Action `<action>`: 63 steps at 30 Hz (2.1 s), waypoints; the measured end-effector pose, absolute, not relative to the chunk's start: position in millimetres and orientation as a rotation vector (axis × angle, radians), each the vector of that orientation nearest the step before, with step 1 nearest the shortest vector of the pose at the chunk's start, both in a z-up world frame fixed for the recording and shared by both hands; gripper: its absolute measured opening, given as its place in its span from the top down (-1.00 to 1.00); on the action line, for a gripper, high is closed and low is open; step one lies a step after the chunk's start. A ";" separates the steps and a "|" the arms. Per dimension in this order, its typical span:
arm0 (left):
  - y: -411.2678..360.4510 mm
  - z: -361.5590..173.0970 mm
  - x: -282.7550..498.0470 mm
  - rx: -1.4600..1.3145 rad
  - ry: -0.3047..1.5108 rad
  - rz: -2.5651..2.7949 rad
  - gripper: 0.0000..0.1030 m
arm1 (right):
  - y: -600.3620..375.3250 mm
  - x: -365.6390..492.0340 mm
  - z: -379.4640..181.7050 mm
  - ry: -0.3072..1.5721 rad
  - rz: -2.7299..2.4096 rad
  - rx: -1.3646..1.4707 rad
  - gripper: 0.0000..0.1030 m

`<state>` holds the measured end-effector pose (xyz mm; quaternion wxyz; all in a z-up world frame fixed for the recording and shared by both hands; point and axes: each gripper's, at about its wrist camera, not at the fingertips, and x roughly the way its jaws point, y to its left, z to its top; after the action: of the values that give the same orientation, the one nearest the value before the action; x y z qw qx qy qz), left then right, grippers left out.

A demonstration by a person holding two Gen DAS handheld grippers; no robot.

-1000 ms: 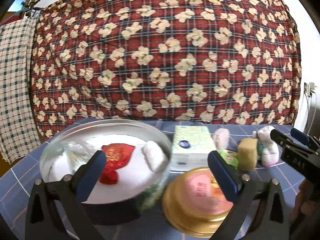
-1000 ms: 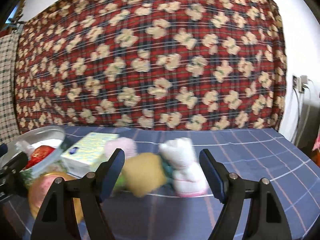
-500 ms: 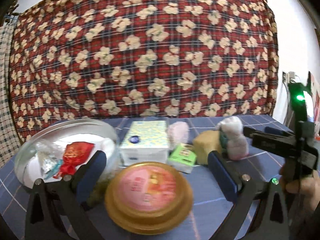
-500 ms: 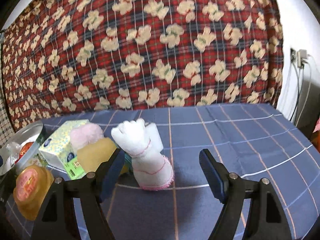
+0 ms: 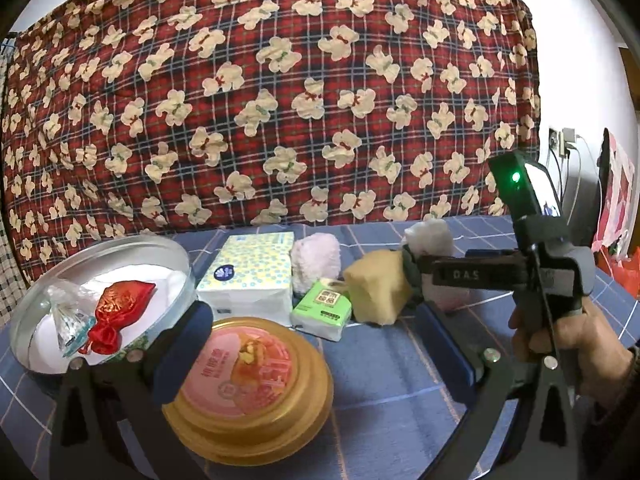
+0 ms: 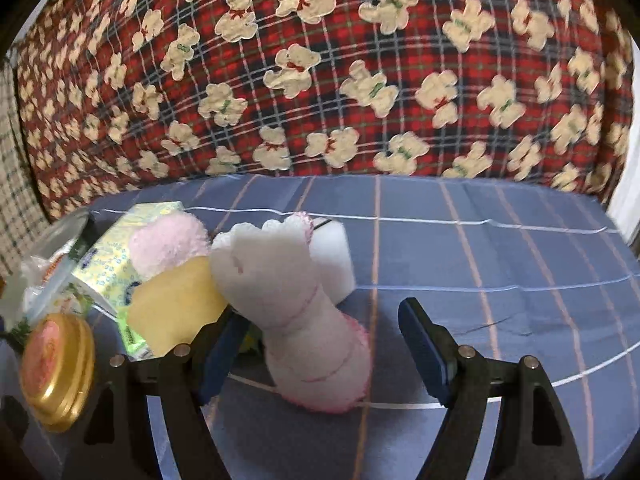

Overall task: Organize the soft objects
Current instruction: 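Grasp the white knitted gauze sock with the right gripper and lift it, then grasp the yellow sponge with the left gripper while the right holds the sock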

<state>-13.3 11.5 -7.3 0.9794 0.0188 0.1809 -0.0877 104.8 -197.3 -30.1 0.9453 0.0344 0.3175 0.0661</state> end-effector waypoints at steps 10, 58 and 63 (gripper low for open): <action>-3.8 -9.7 -7.1 0.060 0.392 -0.180 -0.99 | -215.0 85.3 -20.4 0.589 0.179 0.142 0.34; -71.3 -16.9 75.5 0.108 0.590 -0.315 0.21 | -270.4 67.1 -1.7 0.446 0.045 0.364 0.33; -72.2 -13.6 55.1 0.138 0.507 -0.319 0.21 | -262.4 64.3 -2.2 0.418 0.046 0.309 0.33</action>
<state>55.1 -72.2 -13.6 0.9531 0.0677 0.2494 -0.1572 64.3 -262.4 -2.2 0.9661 0.1528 0.2068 0.0228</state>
